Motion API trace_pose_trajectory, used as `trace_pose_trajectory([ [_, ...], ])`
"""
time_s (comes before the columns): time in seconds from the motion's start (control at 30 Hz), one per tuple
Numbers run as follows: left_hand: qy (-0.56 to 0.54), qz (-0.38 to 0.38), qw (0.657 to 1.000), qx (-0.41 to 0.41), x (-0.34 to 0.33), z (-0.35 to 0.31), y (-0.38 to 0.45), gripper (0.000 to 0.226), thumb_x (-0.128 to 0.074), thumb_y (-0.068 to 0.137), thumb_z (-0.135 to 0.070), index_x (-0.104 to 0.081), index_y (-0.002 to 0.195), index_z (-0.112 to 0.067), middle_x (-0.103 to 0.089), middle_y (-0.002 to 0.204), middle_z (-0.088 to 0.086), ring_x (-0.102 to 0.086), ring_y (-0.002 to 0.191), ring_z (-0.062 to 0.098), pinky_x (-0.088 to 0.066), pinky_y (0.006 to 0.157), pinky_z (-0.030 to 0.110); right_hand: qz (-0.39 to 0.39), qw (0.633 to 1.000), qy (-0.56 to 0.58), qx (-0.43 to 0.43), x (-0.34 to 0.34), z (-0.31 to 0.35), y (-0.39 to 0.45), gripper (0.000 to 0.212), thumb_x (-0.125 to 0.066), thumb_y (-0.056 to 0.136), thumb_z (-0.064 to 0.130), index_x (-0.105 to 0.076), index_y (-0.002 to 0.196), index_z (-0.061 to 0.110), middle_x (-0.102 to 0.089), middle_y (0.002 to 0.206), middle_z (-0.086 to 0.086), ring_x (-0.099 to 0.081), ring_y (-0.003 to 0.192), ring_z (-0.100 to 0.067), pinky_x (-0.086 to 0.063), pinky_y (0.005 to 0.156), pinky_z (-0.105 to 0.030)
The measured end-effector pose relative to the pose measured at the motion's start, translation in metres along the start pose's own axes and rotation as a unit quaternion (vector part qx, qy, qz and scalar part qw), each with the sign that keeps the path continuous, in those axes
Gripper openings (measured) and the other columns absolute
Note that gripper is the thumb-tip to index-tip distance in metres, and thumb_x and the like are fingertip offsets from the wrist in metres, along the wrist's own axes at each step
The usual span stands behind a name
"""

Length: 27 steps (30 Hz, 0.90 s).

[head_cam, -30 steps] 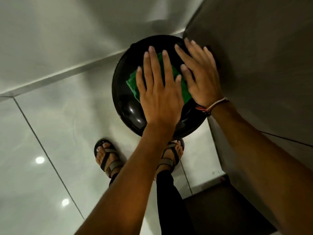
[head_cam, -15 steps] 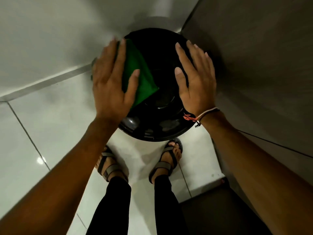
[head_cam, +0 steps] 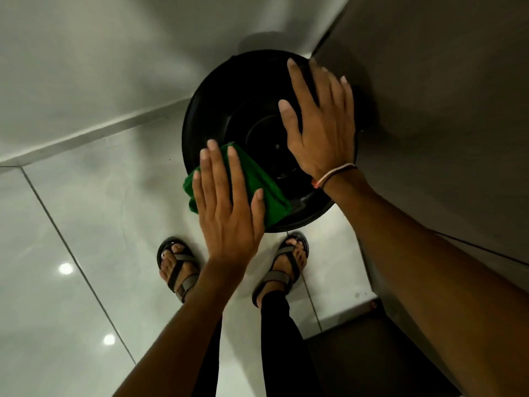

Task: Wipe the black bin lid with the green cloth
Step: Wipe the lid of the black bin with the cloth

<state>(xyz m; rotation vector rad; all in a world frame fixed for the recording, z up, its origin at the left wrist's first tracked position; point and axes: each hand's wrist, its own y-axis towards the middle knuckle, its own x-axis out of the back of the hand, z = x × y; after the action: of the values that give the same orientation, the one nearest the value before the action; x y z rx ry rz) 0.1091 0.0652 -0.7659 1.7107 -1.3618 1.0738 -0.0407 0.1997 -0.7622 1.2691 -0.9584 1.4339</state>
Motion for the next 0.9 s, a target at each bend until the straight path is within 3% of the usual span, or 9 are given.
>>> trace_pose_trajectory([
  [0.1,0.007,-0.039,0.999,0.033,-0.011,-0.012,0.008,0.064,-0.022,0.105,-0.036,-0.029,0.157,0.001,-0.030,0.165,0.027,-0.023,0.156,0.038,-0.016,0.131,0.048,0.006,1.000,0.002,-0.005,-0.004,-0.001,-0.003,0.057,-0.028,0.111,0.050,-0.035,0.162,0.025,-0.040,0.166,-0.014,-0.039,0.154,-0.031,-0.028,0.128,-0.053],
  [0.27,-0.058,-0.127,0.959,0.247,-0.033,-0.056,-0.004,0.069,-0.012,0.107,-0.040,-0.028,0.155,0.008,-0.030,0.164,0.029,-0.024,0.156,0.041,-0.015,0.131,0.049,-0.010,1.000,0.015,-0.013,-0.007,-0.001,-0.003,0.056,-0.032,0.110,0.050,-0.039,0.160,0.025,-0.042,0.165,-0.014,-0.040,0.153,-0.030,-0.031,0.126,-0.053],
  [0.5,-0.124,-0.116,0.920,0.354,-0.049,-0.136,-0.022,0.068,-0.018,0.109,-0.041,-0.018,0.156,0.008,-0.019,0.167,0.029,-0.007,0.159,0.040,-0.004,0.132,0.048,-0.032,0.999,0.016,0.002,-0.011,-0.007,-0.003,0.056,-0.033,0.110,0.049,-0.042,0.159,0.023,-0.044,0.163,-0.013,-0.042,0.151,-0.030,-0.032,0.124,-0.051],
  [0.6,-0.124,-0.107,0.943,0.291,-0.043,-0.113,-0.025,0.067,-0.018,0.109,-0.042,-0.017,0.157,0.004,-0.020,0.167,0.027,-0.005,0.160,0.032,-0.001,0.132,0.043,-0.038,0.999,0.014,0.006,-0.011,-0.010,-0.002,0.056,-0.033,0.110,0.049,-0.042,0.159,0.023,-0.045,0.163,-0.013,-0.044,0.150,-0.031,-0.032,0.123,-0.051],
  [0.73,-0.144,-0.075,0.974,0.156,-0.022,-0.045,-0.006,0.064,-0.027,0.105,-0.035,-0.026,0.156,0.004,-0.029,0.164,0.028,-0.018,0.156,0.040,-0.007,0.132,0.044,-0.040,0.999,0.005,-0.010,-0.010,-0.010,0.000,0.057,-0.032,0.110,0.050,-0.041,0.159,0.023,-0.044,0.164,-0.013,-0.043,0.150,-0.032,-0.033,0.123,-0.051],
  [0.83,-0.124,-0.010,0.992,-0.015,0.004,0.020,0.038,0.062,-0.034,0.102,-0.028,-0.033,0.154,0.006,-0.031,0.162,0.032,-0.022,0.155,0.043,-0.019,0.130,0.055,-0.043,0.999,0.002,-0.012,-0.010,-0.009,0.000,0.057,-0.033,0.110,0.049,-0.042,0.159,0.022,-0.045,0.163,-0.014,-0.044,0.149,-0.034,-0.034,0.122,-0.052],
  [0.9,-0.093,0.056,0.983,-0.146,0.018,0.049,0.078,0.061,-0.037,0.104,-0.027,-0.033,0.155,0.006,-0.030,0.163,0.032,-0.024,0.155,0.044,-0.022,0.128,0.058,-0.048,0.999,-0.003,-0.017,-0.010,-0.006,0.000,0.056,-0.033,0.110,0.049,-0.043,0.159,0.021,-0.046,0.162,-0.015,-0.046,0.148,-0.034,-0.036,0.122,-0.051],
])
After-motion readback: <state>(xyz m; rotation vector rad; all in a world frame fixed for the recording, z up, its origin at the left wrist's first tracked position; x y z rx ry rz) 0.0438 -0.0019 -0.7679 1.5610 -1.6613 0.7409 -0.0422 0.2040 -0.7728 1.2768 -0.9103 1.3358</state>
